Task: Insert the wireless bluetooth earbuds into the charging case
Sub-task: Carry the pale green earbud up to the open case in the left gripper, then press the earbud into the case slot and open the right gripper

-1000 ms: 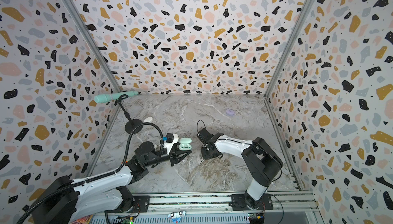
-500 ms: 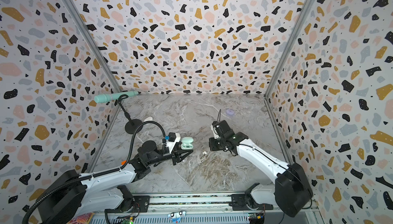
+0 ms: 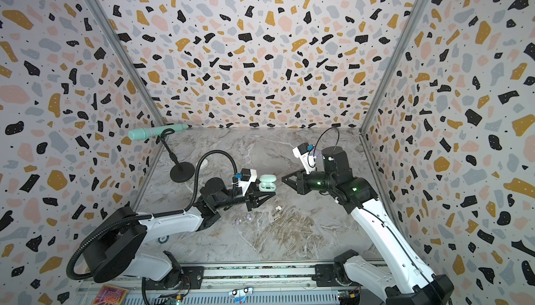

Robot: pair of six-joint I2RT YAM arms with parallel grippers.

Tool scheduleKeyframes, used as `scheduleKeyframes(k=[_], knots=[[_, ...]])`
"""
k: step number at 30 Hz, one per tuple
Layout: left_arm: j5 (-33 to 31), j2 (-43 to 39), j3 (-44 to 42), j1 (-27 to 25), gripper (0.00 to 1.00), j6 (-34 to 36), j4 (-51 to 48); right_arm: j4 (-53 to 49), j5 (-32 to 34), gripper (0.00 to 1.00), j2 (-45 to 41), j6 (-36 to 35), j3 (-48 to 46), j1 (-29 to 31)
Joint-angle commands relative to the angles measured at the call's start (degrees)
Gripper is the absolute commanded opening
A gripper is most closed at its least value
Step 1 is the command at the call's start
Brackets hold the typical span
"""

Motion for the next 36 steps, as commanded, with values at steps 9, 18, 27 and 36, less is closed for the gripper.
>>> scheduleKeyframes(k=[9, 18, 27, 36], knots=[[4.4, -0.46, 2.54, 0.0, 0.25, 1.21, 5.95, 3.38, -10.52, 0.13, 0.13, 1.82, -0.95, 1.41], [5.02, -0.87, 2.4, -1.09, 0.26, 1.35, 6.21, 7.16, -10.06, 0.12, 2.44, 3.61, -2.19, 3.76], [5.29, -1.74, 2.26, -1.45, 0.26, 1.36, 6.22, 6.5, -8.63, 0.12, 3.56, 3.36, -2.5, 3.76], [5.46, -2.59, 1.99, -1.69, 0.26, 1.12, 6.55, 5.12, -7.88, 0.12, 4.06, 2.91, -2.42, 3.21]])
